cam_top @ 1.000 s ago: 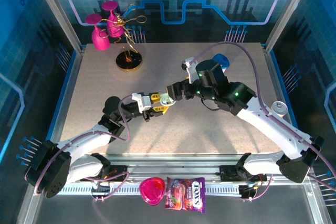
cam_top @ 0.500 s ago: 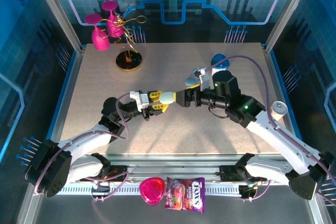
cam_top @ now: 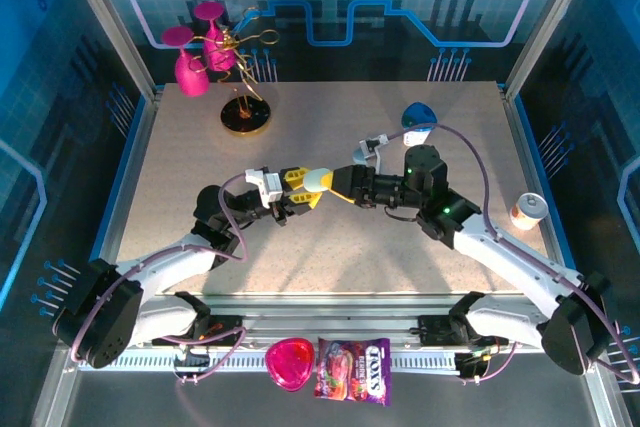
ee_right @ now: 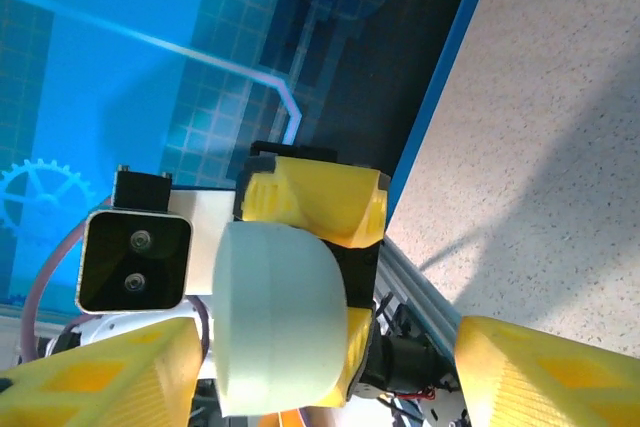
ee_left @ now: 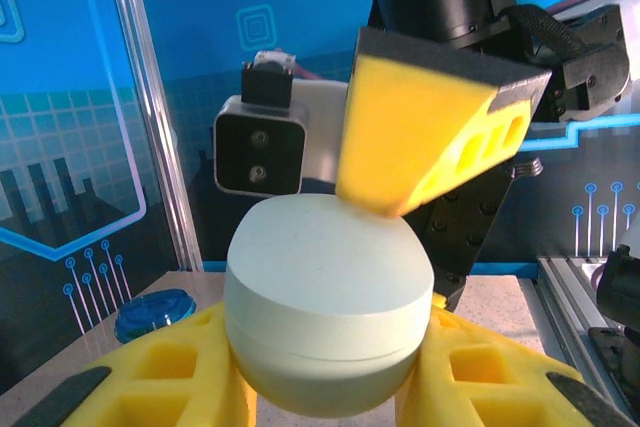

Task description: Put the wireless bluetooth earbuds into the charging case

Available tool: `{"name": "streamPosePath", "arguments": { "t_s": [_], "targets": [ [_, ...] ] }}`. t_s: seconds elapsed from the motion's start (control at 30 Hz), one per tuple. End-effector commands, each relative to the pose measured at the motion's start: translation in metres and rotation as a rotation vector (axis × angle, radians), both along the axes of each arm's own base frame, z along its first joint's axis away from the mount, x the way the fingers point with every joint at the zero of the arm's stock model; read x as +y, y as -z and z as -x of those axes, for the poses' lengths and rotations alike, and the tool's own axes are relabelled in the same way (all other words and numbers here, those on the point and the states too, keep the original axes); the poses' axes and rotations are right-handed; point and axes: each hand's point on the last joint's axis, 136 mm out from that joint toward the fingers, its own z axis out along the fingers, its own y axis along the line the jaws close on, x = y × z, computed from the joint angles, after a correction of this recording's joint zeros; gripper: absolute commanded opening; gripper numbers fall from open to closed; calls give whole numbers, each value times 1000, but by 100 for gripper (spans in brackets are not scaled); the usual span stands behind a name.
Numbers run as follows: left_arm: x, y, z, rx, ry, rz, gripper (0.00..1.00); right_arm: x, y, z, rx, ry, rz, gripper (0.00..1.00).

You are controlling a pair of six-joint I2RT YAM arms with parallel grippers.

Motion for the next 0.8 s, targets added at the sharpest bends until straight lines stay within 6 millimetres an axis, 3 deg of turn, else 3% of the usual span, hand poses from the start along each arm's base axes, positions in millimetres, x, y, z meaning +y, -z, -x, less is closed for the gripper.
{"name": "streamPosePath", "arguments": {
  "t_s": [0.0,0.37,0.53,0.63,0.77],
  "targets": [
    [-1,-26,4,-72,10,46,30,8,-17,5,1,-48,-85,62],
    [-1,-25,4,-67,12,43,30,12,-11,-2,15,-46,-85,27],
    [-1,-18,1,-43,3,27,35,9,-6,-8,14,-17,-72,20],
    [-2,-13,-2,-14,-6,6,47,1,-2,-15,5,31,-64,16],
    [-4,7,-7,76,-15,-58,72,-20,12,-30,2,122,-24,15]
  ]
}}
